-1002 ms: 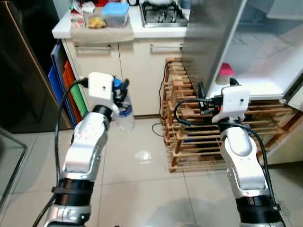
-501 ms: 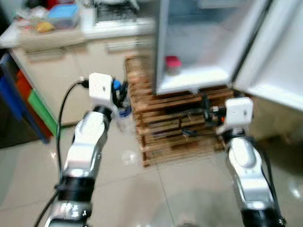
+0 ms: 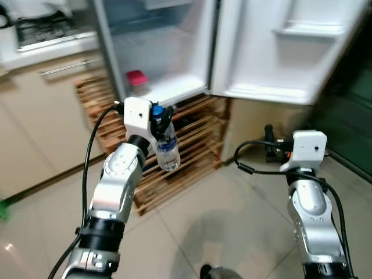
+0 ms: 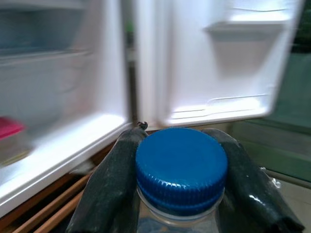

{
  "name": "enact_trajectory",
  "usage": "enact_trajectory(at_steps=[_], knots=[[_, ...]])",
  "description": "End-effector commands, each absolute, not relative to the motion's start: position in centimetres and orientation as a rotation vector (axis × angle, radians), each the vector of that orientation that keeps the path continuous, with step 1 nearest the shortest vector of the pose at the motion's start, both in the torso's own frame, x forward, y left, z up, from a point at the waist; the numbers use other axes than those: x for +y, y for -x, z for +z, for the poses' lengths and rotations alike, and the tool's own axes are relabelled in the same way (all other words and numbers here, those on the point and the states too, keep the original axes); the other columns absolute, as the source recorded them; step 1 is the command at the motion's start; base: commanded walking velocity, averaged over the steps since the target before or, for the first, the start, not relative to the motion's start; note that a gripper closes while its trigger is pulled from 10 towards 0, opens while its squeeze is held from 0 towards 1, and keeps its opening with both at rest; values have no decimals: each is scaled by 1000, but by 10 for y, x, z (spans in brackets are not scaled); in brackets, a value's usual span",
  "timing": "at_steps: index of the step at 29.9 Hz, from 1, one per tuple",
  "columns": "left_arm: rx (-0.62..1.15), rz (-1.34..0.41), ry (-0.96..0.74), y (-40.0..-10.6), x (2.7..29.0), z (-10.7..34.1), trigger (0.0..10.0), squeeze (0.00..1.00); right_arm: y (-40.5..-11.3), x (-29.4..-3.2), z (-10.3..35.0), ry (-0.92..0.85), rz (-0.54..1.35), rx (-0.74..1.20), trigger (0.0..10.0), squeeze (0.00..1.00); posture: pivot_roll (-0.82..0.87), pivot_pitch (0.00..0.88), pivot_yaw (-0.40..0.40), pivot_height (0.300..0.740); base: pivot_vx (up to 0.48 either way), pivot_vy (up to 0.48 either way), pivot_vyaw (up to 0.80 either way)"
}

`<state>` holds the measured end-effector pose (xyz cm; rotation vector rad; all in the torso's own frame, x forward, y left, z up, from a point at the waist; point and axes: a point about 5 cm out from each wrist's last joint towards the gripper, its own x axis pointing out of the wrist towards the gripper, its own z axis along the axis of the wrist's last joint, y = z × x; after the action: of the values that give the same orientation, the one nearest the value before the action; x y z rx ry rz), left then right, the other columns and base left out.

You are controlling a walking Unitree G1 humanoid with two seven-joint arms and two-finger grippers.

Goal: Restocking fridge

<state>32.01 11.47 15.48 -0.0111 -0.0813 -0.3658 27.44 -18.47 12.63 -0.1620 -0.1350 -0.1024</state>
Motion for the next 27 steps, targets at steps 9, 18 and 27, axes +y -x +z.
enact_trajectory(at_steps=[9,18,27], knots=[[-123,-305,52,-326,123,166,10000,0,-274,-172,130,178,-22,-164,10000,0,-156,0,57,740,480,0,-413],[-137,-342,26,-326,117,167,10000,0,-276,-171,131,187,-8,-171,10000,0,-160,0,57,740,480,0,0],[-196,-281,74,-330,125,183,10000,0,-277,-170,137,192,-4,-200,10000,0,-163,0,53,740,480,0,0]])
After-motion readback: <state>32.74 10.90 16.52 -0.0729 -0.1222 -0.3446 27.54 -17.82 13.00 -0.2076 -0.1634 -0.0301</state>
